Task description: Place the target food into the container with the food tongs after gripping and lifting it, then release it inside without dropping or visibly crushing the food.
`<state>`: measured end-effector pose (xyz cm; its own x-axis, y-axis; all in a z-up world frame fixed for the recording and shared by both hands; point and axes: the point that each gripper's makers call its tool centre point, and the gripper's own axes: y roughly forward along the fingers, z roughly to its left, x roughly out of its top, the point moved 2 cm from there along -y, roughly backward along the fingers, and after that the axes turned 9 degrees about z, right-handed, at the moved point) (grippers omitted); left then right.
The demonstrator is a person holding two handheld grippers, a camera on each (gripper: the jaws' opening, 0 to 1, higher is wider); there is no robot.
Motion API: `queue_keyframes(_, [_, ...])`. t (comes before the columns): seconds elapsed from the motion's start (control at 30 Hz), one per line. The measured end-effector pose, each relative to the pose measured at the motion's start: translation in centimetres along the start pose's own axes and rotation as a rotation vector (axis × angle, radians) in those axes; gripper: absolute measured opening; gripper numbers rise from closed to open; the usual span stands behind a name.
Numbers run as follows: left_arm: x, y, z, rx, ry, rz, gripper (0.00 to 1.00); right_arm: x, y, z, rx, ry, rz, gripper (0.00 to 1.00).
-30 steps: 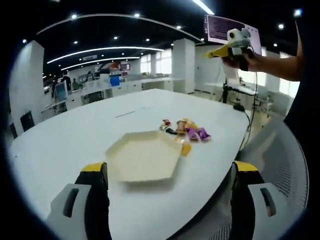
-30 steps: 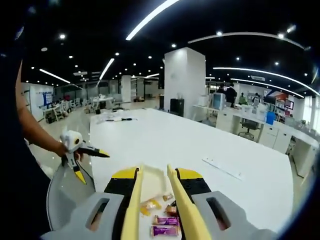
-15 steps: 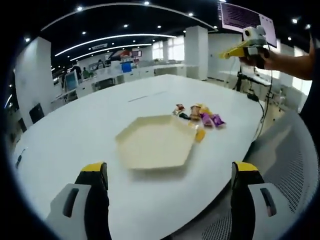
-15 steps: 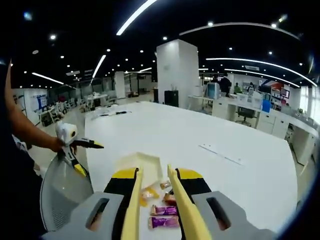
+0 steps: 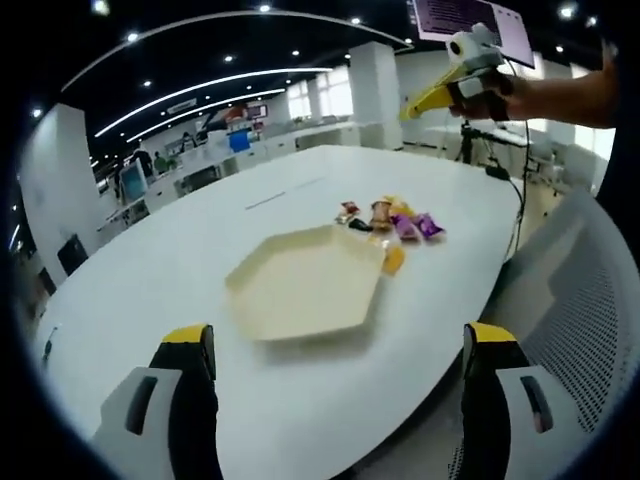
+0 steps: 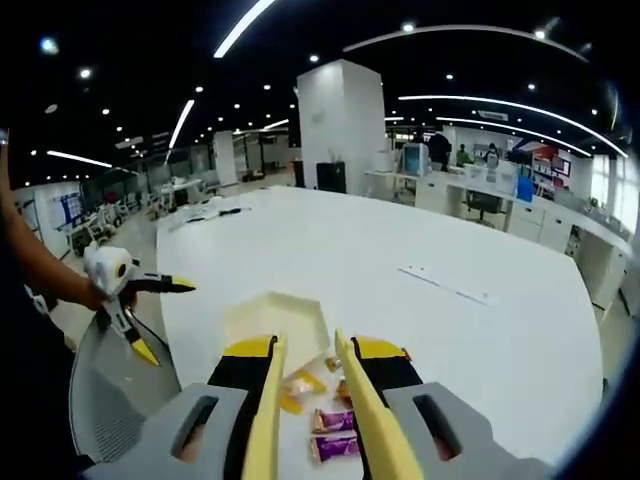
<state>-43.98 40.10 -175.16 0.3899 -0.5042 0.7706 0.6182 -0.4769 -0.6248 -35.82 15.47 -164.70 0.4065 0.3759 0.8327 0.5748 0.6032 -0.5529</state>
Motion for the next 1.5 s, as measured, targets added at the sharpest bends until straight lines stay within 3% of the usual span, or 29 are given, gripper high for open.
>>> queue_keyframes(0.27, [0.7, -0.2, -0.5, -0.005, 0.041, -0.044, 0.99, -0.2, 1.7, 0.0, -0.044, 0.023, 0.018, 0.28])
queue_keyframes(0.47, [1.0, -0.4, -0.7, -0.052, -0.007, -0.067, 0.99, -0.7, 2.7, 0.3, -0.054, 0.037, 0.044, 0.28])
queue_keyframes(0.67, [1.3, -0.6, -1.4, -0.135, -0.073, -0.080, 0.99, -2.8, 4.4, 0.6, -0.061, 0.086, 0.083, 0.28])
queue_keyframes(0.77, [1.1, -0.4, -1.2, -0.110, -0.066, -0.065, 0.97, -3.9, 5.4, 1.1, -0.057, 0.108, 0.100, 0.28])
queue_keyframes(0.83, [0.0, -0.1, -0.6, -0.049, -0.048, 0.008, 0.91, -4.6, 6.2, 1.1, -0.070, 0.113, 0.109, 0.28])
queue_keyframes(0.87, [0.4, -0.1, -0.9, -0.058, -0.032, -0.022, 0.91, -5.2, 6.6, 1.2, -0.069, 0.134, 0.122, 0.28])
queue_keyframes(0.97, [0.3, 0.0, -1.2, -0.073, -0.027, -0.018, 0.99, -6.0, 7.4, 1.3, -0.074, 0.156, 0.136, 0.28])
queue_keyframes(1.33, [0.6, -0.2, -1.8, -0.146, -0.089, -0.033, 0.99, -8.4, 9.5, 1.3, -0.094, 0.219, 0.216, 0.28])
queue_keyframes(1.5, [0.6, -0.2, -1.8, -0.149, -0.097, -0.033, 0.99, -10.0, 10.2, 1.1, -0.104, 0.296, 0.252, 0.28])
